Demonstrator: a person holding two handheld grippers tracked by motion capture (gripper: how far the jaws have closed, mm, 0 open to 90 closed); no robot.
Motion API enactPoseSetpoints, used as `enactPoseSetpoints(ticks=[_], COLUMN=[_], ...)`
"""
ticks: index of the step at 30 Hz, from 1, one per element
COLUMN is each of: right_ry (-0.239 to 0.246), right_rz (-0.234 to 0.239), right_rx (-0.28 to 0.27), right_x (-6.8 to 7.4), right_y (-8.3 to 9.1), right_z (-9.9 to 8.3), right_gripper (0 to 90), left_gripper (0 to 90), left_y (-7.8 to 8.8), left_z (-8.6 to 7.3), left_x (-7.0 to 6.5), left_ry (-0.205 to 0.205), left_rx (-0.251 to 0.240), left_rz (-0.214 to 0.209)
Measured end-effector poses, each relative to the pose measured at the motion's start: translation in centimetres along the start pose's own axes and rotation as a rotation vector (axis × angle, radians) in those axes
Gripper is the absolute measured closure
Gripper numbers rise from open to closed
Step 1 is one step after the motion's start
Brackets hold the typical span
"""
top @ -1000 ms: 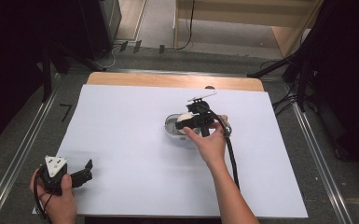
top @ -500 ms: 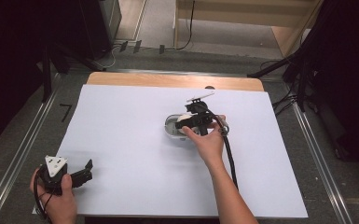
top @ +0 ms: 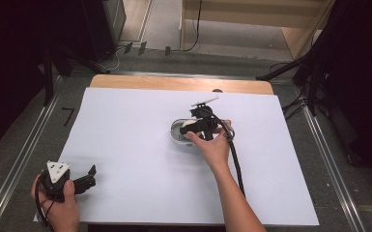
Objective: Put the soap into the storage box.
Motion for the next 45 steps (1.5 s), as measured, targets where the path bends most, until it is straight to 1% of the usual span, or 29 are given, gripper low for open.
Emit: enactPoseSetpoints(ticks=[4,5,6,9,14,15,16,17,18,19,25,29,35,43,45], right_ry=[-0.002,-0.005,-0.020,-0.027,-0.019,-0.026,-0.025,-0.025,-0.026,-0.016,-0.020,-0.019,-0.023,-0.030,-0.036], right_rz=[0.002,0.006,0.014,0.017,0.020,0.021,0.031,0.031,0.033,0.036,0.036,0.041,0.033,0.021,0.016], right_rx=[0.009,0.012,0.008,0.005,0.002,0.003,-0.005,-0.005,-0.023,-0.029,-0.045,-0.055,-0.071,-0.079,-0.083], right_x=[0.0,0.1,0.0,-0.1,-0.1,-0.1,-0.1,-0.1,-0.1,-0.2,-0.3,-0.5,-1.0,-2.1,-2.6], right_y=[-0.1,-0.2,-0.2,-0.2,-0.2,-0.1,0.0,0.0,0.3,0.3,1.0,1.4,2.2,3.2,3.5], right_z=[-0.1,-0.1,-0.1,-0.1,-0.1,-0.1,-0.1,-0.1,0.1,0.1,0.3,0.4,0.4,-0.2,-0.5], right_gripper=[24.0,24.0,23.8,23.7,23.3,22.2,20.9,20.9,20.0,19.4,17.5,16.9,16.9,17.0,17.1], left_gripper=[0.0,0.0,0.0,0.0,0.0,0.0,0.0,0.0,0.0,0.0,0.0,0.0,0.0,0.0,0.0], left_y=[0.0,0.0,0.0,0.0,0.0,0.0,0.0,0.0,0.0,0.0,0.0,0.0,0.0,0.0,0.0], left_z=[0.0,0.0,0.0,0.0,0.0,0.0,0.0,0.0,0.0,0.0,0.0,0.0,0.0,0.0,0.0], left_x=[0.0,0.0,0.0,0.0,0.0,0.0,0.0,0.0,0.0,0.0,0.0,0.1,0.0,0.0,0.0], left_ry=[0.002,0.002,0.002,0.004,0.003,0.004,0.004,0.005,0.005,0.004,0.005,0.005,0.003,0.002,-0.001], left_rx=[0.001,0.002,0.002,0.001,0.002,0.001,0.001,0.001,0.003,0.002,0.003,0.003,0.005,0.005,0.005], left_rz=[-0.001,0.000,-0.001,-0.001,0.000,-0.001,-0.001,-0.001,-0.001,-0.001,-0.001,-0.002,-0.001,0.000,0.000])
Point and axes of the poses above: each handheld gripper's, and its own axes: y roughly backward along the jaws, z roughly out of its top, x roughly to its left, the point moved 6 cm from there along -y, roughly forward along the jaws, and after that the axes turned 6 degrees about -x, right-handed, at the moved point
